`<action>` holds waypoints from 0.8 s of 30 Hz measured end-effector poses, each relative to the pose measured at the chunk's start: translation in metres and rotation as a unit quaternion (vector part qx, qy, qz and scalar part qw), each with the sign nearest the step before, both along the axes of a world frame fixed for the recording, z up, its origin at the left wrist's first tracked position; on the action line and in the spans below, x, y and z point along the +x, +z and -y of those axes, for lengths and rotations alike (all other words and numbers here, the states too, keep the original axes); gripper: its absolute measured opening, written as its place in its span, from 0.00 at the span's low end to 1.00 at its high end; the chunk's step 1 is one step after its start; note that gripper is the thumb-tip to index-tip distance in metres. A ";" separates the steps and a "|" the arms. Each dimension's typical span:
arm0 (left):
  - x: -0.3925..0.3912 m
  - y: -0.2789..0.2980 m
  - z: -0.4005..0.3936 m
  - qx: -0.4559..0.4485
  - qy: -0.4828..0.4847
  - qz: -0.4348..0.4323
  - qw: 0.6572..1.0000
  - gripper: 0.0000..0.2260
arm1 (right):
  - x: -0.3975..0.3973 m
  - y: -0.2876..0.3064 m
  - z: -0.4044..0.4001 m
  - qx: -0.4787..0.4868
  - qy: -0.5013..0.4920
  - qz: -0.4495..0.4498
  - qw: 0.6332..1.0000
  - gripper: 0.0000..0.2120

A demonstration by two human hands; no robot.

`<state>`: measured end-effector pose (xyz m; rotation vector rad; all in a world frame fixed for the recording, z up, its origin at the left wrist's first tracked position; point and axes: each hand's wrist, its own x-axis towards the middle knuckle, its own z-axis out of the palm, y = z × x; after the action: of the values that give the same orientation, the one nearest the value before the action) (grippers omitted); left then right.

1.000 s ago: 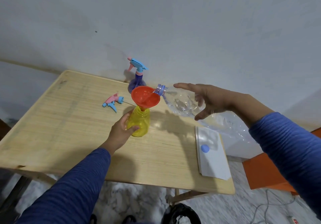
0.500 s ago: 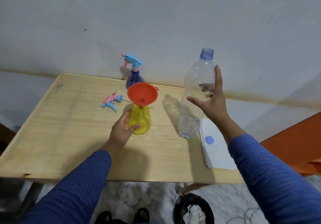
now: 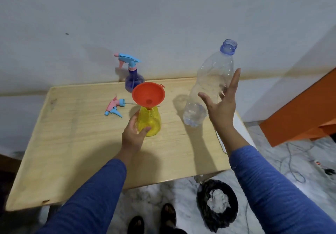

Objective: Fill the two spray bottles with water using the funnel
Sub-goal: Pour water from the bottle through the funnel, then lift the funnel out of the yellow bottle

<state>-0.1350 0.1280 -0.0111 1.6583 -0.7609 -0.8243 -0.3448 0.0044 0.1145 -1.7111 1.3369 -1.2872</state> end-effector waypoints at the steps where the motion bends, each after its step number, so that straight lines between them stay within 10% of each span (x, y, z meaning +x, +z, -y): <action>1: 0.000 0.000 0.000 -0.001 -0.001 -0.007 1.000 0.30 | 0.002 -0.001 -0.009 -0.006 -0.032 0.011 0.999 0.50; 4: 0.001 0.001 0.000 -0.002 -0.006 -0.017 1.000 0.30 | 0.015 -0.008 -0.041 -0.057 -0.139 0.045 0.988 0.40; 11: 0.005 -0.003 -0.001 -0.008 -0.018 -0.001 1.000 0.29 | 0.074 -0.026 -0.077 -0.002 0.144 -0.057 0.988 0.29; 24: 0.008 0.001 -0.003 0.007 -0.032 0.012 0.999 0.30 | 0.099 0.000 -0.059 -0.015 0.132 -0.047 0.990 0.12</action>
<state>-0.1269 0.1313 -0.0102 1.6655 -0.8303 -0.8590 -0.2461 0.0638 0.1144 -1.9175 1.1020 -1.0929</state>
